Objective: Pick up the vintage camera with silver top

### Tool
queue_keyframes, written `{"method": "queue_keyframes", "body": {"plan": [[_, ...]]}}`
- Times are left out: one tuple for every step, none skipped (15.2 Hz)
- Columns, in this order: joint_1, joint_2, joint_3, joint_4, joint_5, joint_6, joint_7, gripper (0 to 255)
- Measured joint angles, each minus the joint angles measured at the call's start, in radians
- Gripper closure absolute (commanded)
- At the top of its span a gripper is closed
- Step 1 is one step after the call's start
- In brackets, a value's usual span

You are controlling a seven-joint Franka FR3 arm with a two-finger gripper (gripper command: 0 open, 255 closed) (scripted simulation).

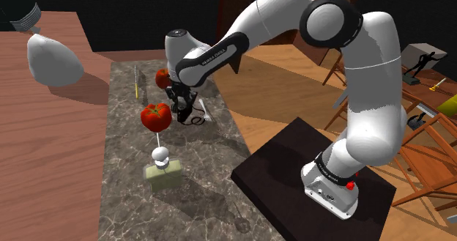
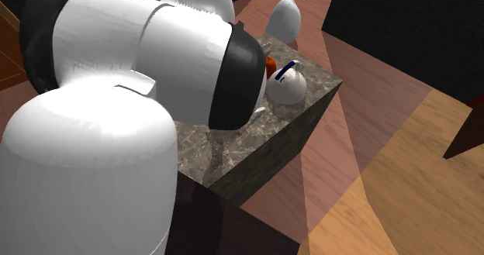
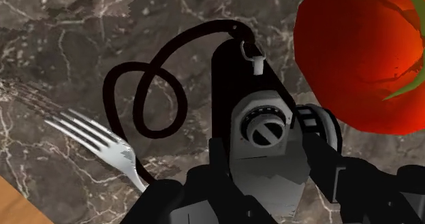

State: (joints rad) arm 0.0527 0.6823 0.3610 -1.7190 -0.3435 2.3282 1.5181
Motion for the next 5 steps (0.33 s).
{"method": "queue_keyframes", "body": {"plan": [[-0.003,-0.009,0.003,0.000,0.004,-0.009,-0.003,255],[-0.005,-0.019,0.007,-0.002,0.008,-0.017,-0.005,255],[-0.005,-0.024,0.009,0.003,0.011,-0.027,-0.007,255],[-0.009,-0.037,0.013,0.001,0.016,-0.037,-0.011,255],[-0.009,-0.041,0.015,0.003,0.018,-0.043,-0.011,255]]}}
